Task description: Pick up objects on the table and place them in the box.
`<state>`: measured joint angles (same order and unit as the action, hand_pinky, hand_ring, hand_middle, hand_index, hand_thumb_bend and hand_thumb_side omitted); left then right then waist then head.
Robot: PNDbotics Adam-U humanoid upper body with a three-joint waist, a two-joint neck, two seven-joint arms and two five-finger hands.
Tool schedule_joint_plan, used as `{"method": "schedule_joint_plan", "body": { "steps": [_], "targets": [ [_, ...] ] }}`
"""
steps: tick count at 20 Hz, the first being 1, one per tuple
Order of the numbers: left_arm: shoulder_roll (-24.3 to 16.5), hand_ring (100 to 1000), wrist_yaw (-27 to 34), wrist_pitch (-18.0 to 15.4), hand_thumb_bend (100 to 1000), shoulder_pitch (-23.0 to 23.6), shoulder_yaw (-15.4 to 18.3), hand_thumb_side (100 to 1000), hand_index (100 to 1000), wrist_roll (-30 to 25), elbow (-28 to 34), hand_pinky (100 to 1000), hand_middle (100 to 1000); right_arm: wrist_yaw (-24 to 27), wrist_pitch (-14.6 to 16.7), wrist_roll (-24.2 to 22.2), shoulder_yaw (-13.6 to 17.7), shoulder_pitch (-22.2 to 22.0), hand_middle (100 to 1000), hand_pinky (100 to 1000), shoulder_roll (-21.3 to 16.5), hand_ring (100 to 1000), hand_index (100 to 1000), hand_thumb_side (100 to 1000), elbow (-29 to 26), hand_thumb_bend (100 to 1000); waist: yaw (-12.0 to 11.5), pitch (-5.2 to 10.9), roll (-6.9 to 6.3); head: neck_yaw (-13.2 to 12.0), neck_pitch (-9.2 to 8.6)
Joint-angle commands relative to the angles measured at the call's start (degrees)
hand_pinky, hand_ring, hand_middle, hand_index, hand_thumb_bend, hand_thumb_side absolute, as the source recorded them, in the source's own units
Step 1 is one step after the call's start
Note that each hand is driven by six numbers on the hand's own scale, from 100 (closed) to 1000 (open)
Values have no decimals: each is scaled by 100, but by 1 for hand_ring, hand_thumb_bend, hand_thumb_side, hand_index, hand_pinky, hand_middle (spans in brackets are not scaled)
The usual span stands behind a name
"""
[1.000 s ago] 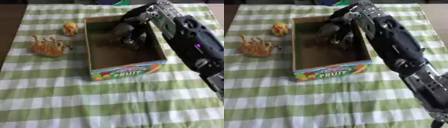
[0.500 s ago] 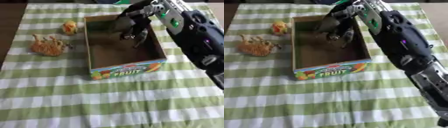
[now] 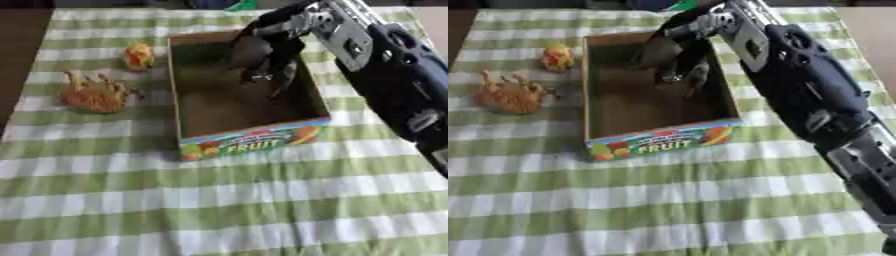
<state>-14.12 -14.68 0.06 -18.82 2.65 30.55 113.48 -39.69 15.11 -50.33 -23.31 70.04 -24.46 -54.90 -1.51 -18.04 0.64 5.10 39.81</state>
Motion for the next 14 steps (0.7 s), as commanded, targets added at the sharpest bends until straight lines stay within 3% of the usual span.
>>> {"method": "schedule_joint_plan", "body": {
  "steps": [1,2,3,4,5,6,8,9,10,11,14],
  "targets": [
    [-81,590,-27,-2,100,-47,31,983,779,-5,111,592,606,97,-102,-145,7,121,920,871,-172,943,1000,981,-236,679,3,143,-9,-23,36],
    [-80,590,-27,0,100,-48,29,981,779,-9,111,591,607,132,-4,-154,-49,113,915,870,-173,939,1000,725,-283,440,1,142,-9,-23,32],
    [-81,590,-30,1,100,-48,28,978,779,-13,111,591,607,150,121,-159,-86,117,904,863,-181,929,1000,565,-327,100,1,142,-9,-20,31],
    [-81,590,-34,3,100,-46,32,979,779,-13,111,591,607,156,223,-161,-89,125,902,861,-190,923,1000,528,-363,100,2,142,-10,-19,33],
    [-80,590,-36,5,100,-44,34,977,779,-13,111,591,607,179,286,-163,-70,130,903,857,-192,916,1000,414,-385,100,1,143,-13,-18,38],
    [-80,590,-37,7,100,-42,34,977,779,-14,111,592,607,206,314,-163,-46,133,903,856,-195,916,1000,404,-399,100,0,143,-15,-17,44],
    [-80,590,-41,19,100,-31,36,978,779,-28,111,592,608,310,294,-159,-1,131,907,853,-196,909,1000,504,-376,100,2,142,-17,-14,49],
    [-79,590,-42,24,100,-28,40,979,779,-33,111,592,608,349,266,-145,13,131,919,847,-203,908,1000,703,-368,615,5,141,-16,-15,49],
    [-78,590,-44,26,100,-26,43,979,779,-36,111,592,608,381,221,-84,32,129,929,851,-215,916,1000,841,-365,710,9,139,-14,-19,48],
    [-78,591,-46,25,100,-27,44,980,779,-38,111,592,609,404,168,14,41,125,959,890,-227,978,1000,969,-370,802,11,137,-11,-22,48],
    [-82,591,-52,29,100,-27,46,979,779,-46,111,592,609,473,62,267,-9,83,1000,1000,-254,1000,1000,1000,-397,839,11,130,-5,-27,49]
  ]
}}
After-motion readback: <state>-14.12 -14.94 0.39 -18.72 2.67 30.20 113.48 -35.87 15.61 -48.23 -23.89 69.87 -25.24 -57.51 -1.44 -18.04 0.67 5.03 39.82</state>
